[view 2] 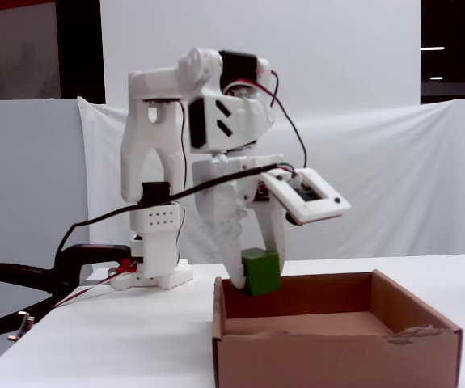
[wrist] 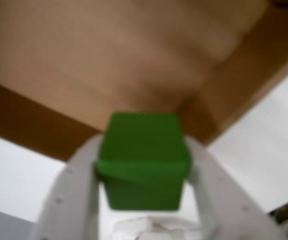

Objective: Grasp a green cube and put it in a box.

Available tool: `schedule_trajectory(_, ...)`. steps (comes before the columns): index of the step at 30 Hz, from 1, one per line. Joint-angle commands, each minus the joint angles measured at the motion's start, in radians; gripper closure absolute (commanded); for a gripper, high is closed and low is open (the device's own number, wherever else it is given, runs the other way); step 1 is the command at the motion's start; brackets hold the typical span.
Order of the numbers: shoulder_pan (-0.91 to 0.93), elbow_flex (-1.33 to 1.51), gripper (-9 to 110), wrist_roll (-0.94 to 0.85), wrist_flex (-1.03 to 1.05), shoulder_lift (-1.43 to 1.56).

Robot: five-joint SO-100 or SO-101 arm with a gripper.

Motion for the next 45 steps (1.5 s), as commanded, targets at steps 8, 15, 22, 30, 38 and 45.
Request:
schedule_trajectory(8, -0.06, -0.104, 89, -0.002, -0.025, -0.121)
schedule_trajectory(15, -0.074, -0.169, 89, 0.0, -0.021, -0.204)
schedule_trajectory(22, -0.089, -0.196, 89, 0.0, -0.028, -0.256)
schedule_trajectory(30, -0.104, -0.204, 88, 0.008, -0.038, -0.287)
schedule_trajectory(38, -0.11, -0.193, 87, 0.011, -0.044, -0.301)
schedule_trajectory(45, -0.11, -0.187, 84, 0.012, -0.049, -0.299)
